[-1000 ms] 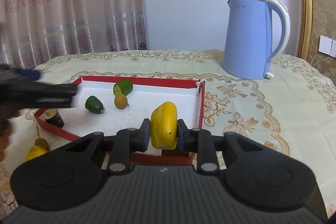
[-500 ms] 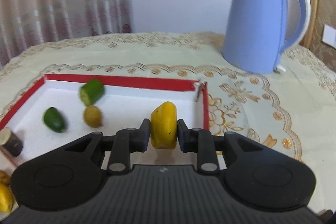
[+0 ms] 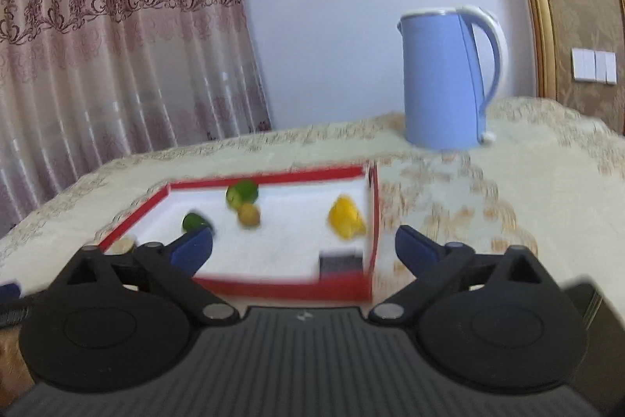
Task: Organize fruits
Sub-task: 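Grasp the green round fruit beside the tray with the right gripper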
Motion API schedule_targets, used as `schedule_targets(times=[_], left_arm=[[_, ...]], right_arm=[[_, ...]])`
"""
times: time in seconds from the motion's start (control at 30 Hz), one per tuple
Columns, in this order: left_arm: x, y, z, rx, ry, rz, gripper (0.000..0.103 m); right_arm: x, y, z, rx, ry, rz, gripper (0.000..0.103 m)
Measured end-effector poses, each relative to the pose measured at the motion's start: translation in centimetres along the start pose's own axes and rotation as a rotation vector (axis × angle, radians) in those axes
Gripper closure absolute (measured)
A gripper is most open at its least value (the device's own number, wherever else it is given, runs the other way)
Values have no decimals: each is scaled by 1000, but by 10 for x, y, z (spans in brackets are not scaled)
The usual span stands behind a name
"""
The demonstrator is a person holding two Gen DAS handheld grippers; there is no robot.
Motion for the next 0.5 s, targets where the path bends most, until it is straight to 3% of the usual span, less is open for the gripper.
schedule_targets(times=[0.1, 0.23, 0.5], left_arm=[[6, -4, -2, 0, 28, 28, 15], [12, 1, -1, -44, 42, 78, 15], [21, -2, -4, -18, 102, 75, 14]], right_arm=[[8, 6, -11, -6, 76, -2, 5], [20, -2, -22, 59, 87, 33, 11], [40, -9, -41, 92, 177, 33, 32]])
Point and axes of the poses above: each gripper's, at about its wrist camera, not at the fingertips, and y roughly against the way its jaws point, x to its left, z to its top, the point moved 8 cm from there along -y, roughly the way its jaws point, and after that the axes turned 6 degrees about -z, right-handed, at the moved point
